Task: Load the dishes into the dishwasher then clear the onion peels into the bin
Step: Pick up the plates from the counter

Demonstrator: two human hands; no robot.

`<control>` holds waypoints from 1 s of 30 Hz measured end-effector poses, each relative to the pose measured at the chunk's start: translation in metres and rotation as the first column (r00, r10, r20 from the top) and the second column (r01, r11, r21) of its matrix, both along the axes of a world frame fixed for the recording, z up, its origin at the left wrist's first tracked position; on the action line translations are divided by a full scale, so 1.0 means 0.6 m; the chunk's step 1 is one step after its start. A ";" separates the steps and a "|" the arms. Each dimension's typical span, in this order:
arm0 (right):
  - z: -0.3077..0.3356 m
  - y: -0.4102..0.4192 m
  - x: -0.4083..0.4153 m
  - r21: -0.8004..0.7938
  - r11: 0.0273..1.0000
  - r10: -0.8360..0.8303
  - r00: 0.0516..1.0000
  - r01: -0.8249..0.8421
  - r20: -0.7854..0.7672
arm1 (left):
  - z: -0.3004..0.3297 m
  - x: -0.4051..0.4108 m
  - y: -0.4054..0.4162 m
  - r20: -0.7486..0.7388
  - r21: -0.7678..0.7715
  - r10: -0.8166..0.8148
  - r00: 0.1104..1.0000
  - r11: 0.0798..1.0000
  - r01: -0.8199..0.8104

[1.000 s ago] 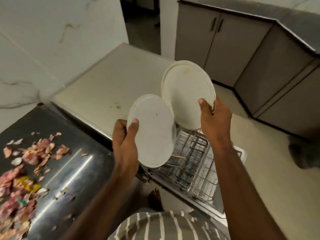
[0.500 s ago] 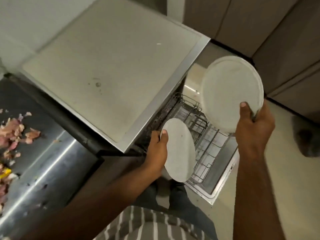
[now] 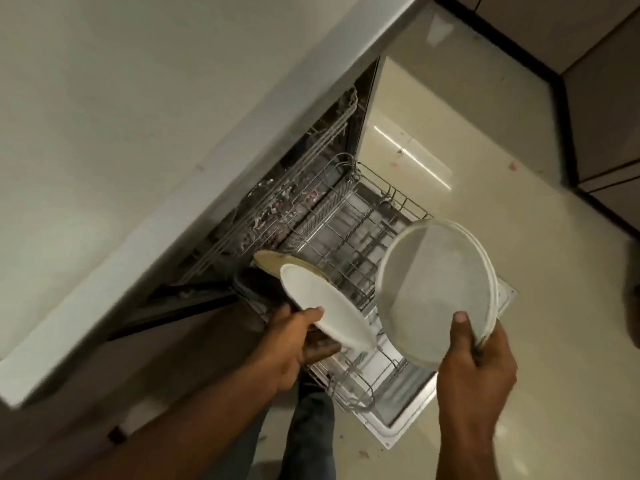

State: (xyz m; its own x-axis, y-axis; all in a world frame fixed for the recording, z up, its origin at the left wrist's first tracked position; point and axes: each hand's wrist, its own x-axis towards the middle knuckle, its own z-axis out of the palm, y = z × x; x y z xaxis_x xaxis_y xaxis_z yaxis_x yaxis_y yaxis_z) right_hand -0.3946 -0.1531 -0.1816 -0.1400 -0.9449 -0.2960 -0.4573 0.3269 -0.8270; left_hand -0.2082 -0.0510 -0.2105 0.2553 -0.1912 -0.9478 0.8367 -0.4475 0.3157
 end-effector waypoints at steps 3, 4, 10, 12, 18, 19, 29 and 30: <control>-0.052 -0.014 0.002 0.022 0.999 -0.026 1.000 0.025 0.006 | -0.047 0.016 -0.043 0.085 -0.073 -0.008 0.996 0.997 0.015; -0.068 -0.020 0.003 0.028 0.999 -0.031 0.999 0.031 0.011 | -0.063 0.025 -0.059 0.118 -0.096 -0.016 0.993 0.995 0.027; -0.145 -0.042 0.007 0.036 0.999 -0.024 0.999 0.023 0.033 | -0.148 0.079 -0.156 0.299 -0.129 -0.084 0.950 0.983 0.127; -0.159 -0.046 0.010 0.024 0.999 -0.023 0.999 0.023 0.029 | -0.169 0.090 -0.183 0.343 -0.132 -0.104 0.933 0.979 0.157; -0.175 -0.058 0.023 0.030 0.999 -0.025 0.999 0.023 0.037 | -0.234 0.100 -0.234 0.396 -0.075 -0.167 0.903 0.974 0.213; -0.175 -0.061 0.025 0.028 0.999 -0.024 0.999 0.023 0.039 | -0.243 0.102 -0.240 0.395 -0.069 -0.172 0.902 0.974 0.215; -0.193 -0.089 0.040 0.015 1.000 -0.005 0.998 0.004 0.062 | -0.342 0.115 -0.285 0.404 0.052 -0.272 0.874 0.960 0.275; -0.195 -0.092 0.042 0.014 1.000 0.010 0.998 -0.011 0.058 | -0.350 0.116 -0.288 0.402 0.063 -0.294 0.867 0.954 0.294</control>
